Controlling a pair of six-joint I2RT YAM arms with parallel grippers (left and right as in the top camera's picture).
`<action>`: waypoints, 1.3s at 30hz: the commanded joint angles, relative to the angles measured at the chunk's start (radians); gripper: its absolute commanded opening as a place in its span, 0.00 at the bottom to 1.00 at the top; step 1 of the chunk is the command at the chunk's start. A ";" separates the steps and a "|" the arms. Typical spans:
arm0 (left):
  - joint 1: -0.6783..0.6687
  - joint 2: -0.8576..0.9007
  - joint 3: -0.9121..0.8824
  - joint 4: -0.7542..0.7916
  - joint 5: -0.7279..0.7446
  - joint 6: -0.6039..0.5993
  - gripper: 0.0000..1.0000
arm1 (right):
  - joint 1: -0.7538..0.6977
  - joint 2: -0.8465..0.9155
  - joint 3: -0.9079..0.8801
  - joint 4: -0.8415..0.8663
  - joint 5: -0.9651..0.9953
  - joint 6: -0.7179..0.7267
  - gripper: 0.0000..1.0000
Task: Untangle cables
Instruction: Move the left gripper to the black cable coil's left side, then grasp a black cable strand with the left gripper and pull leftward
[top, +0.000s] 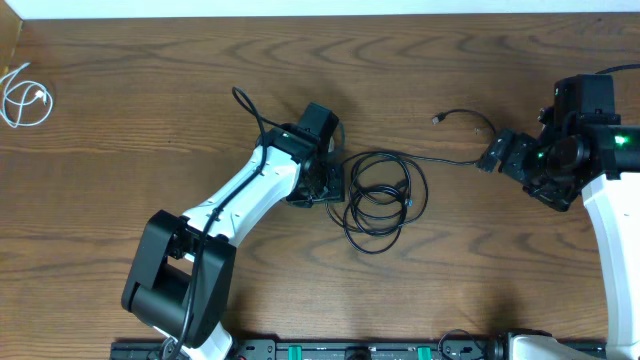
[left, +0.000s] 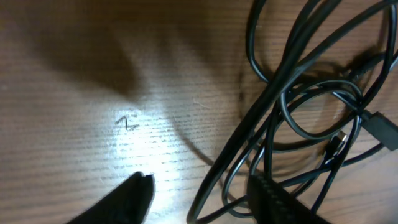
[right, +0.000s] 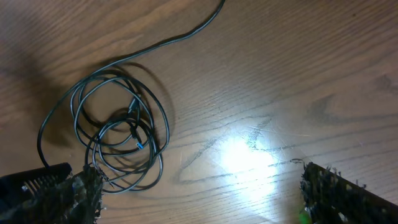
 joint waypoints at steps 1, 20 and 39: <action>0.002 0.010 -0.004 0.000 -0.011 0.006 0.50 | -0.004 -0.002 0.013 -0.001 0.008 -0.008 0.99; 0.000 -0.274 0.193 0.001 0.100 0.006 0.08 | -0.004 -0.002 0.013 -0.001 0.008 -0.008 0.99; 0.001 -0.882 0.198 0.161 -0.110 0.006 0.07 | -0.004 -0.002 0.013 -0.001 0.009 -0.008 0.99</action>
